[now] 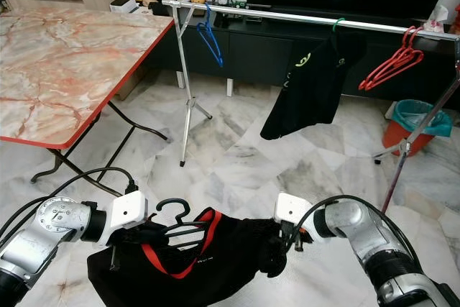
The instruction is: Hang hanger
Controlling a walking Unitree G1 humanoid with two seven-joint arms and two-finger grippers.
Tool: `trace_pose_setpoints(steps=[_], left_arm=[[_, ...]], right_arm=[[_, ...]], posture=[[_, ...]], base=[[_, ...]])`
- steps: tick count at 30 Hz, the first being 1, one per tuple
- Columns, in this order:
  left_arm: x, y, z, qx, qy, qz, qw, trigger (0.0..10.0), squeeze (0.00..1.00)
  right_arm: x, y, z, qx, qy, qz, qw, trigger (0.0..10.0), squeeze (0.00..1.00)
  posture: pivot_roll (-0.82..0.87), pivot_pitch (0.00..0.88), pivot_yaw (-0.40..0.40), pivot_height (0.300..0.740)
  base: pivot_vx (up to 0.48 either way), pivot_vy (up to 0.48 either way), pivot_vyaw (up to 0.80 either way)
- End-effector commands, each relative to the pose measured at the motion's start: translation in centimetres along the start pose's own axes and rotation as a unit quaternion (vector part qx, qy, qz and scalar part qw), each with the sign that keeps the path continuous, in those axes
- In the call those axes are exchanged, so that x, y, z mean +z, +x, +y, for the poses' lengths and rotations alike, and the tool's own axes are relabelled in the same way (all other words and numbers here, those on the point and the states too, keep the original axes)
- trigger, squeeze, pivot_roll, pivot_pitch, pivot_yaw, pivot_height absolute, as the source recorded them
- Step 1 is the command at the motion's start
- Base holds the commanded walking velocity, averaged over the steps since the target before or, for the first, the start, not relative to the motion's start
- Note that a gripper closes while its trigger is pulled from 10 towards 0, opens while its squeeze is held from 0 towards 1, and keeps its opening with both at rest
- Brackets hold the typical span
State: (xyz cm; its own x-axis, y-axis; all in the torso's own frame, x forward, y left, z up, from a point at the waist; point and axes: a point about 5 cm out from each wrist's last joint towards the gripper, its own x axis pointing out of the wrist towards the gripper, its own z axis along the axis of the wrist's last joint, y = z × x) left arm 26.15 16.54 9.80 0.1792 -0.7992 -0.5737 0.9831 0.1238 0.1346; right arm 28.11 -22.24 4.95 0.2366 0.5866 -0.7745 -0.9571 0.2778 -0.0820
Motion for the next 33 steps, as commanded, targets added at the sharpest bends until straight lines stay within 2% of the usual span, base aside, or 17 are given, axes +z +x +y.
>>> trace_pose_setpoints(steps=[1, 2, 4, 33], left_arm=[[0.83, -0.7, 0.71, 0.012, 0.014, -0.009, 1.0, 10.0, 0.0], [0.84, -0.71, 0.73, 0.012, 0.014, -0.009, 1.0, 10.0, 0.0], [0.88, -0.75, 0.82, 0.013, 0.015, -0.009, 1.0, 10.0, 0.0], [0.23, -0.42, 0.96, 0.027, 0.016, 0.001, 1.0, 10.0, 0.0]], right_arm=[[-0.1, -0.16, 0.01, 0.0, -0.001, 0.002, 1.0, 8.8, 0.0], [-0.09, -0.13, 0.01, -0.001, 0.0, 0.001, 1.0, 0.0, 0.0], [-0.01, 0.02, 0.4, 0.018, 0.0, -0.005, 1.0, 0.0, 0.0], [0.61, -0.35, -0.04, 0.024, -0.008, -0.007, 1.0, 0.0, 0.0]], posture=[[0.1, 0.0, -0.02, 0.74], [0.1, 0.0, -0.02, 0.74], [0.1, 0.0, -0.02, 0.74], [0.09, 0.0, -0.023, 0.74]], base=[[0.0, 0.0, 0.0], [0.0, 0.0, 0.0], [0.0, 0.0, 0.0], [0.0, 0.0, 0.0]])
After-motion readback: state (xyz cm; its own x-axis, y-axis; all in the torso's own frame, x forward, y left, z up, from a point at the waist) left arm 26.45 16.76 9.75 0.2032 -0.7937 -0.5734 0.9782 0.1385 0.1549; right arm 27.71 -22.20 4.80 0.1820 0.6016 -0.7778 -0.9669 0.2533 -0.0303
